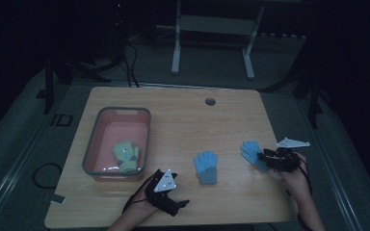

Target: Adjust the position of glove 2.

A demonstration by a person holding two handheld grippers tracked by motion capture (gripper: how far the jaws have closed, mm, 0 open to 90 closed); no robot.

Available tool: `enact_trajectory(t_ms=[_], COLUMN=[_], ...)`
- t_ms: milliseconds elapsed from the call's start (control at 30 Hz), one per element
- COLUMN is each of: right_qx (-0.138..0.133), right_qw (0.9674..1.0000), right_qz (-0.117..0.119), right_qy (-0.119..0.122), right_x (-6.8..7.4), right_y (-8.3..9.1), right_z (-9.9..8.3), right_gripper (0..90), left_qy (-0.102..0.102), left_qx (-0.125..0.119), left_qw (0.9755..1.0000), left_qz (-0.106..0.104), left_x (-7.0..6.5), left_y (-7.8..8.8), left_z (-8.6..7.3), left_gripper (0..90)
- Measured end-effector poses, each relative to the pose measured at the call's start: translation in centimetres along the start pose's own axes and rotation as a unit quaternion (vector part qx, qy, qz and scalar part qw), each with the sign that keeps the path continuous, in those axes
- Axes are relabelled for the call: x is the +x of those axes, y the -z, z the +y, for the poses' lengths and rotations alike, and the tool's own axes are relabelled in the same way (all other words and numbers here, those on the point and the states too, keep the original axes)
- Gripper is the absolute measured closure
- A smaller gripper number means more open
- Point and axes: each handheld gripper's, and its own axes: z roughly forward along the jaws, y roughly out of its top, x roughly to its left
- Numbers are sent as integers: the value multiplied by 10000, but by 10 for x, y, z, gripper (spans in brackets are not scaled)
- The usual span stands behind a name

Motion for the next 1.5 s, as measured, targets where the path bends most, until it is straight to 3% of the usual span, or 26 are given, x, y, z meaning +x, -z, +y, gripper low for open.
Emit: enact_trajectory(t_ms=[400, 500, 567, 667, 733, 833, 1100, 1167, 1233, 1400, 1500], right_qx=[162, 224, 311, 348, 319, 228, -115, -220, -259, -385, -444], right_qw=[9992, 9991, 9991, 9993, 9995, 9992, 9967, 9957, 9951, 9899, 9871], right_qz=[306, 266, 254, 116, -64, -285, -458, -612, -606, -953, -987], right_qy=[181, 233, 118, 14, 44, -144, -659, -657, -731, -980, -1183], right_x=[-14, -13, -12, -7, -1, 7, 44, 56, 65, 89, 100], right_y=[-26, -26, -26, -26, -26, -23, 8, 16, 22, 33, 30], right_z=[-10, -9, -8, -7, -8, -8, 6, 8, 9, 12, 10], right_gripper=[610, 690, 791, 834, 846, 860, 870, 871, 871, 871, 871], left_qy=[8, 9, 3, -3, 1, 5, -14, -10, -10, 7, -14], left_qx=[16, 24, 26, 29, 27, 14, 16, 6, 26, 9, 12], left_qw=[10000, 10000, 10000, 10000, 10000, 10000, 10000, 10000, 10000, 10000, 10000], left_qz=[-25, -29, -25, -21, -26, -40, -50, -49, -45, -47, -47], left_x=[0, 1, 0, 0, 0, 0, 0, -1, 0, 1, 0], left_y=[0, 0, 0, 0, 0, 0, 0, 0, -1, 0, -1], left_z=[0, 0, 0, 0, 0, 0, 0, 0, 0, 0, 0], left_gripper=[24, 24, 24, 23, 23, 24, 23, 23, 24, 23, 23])
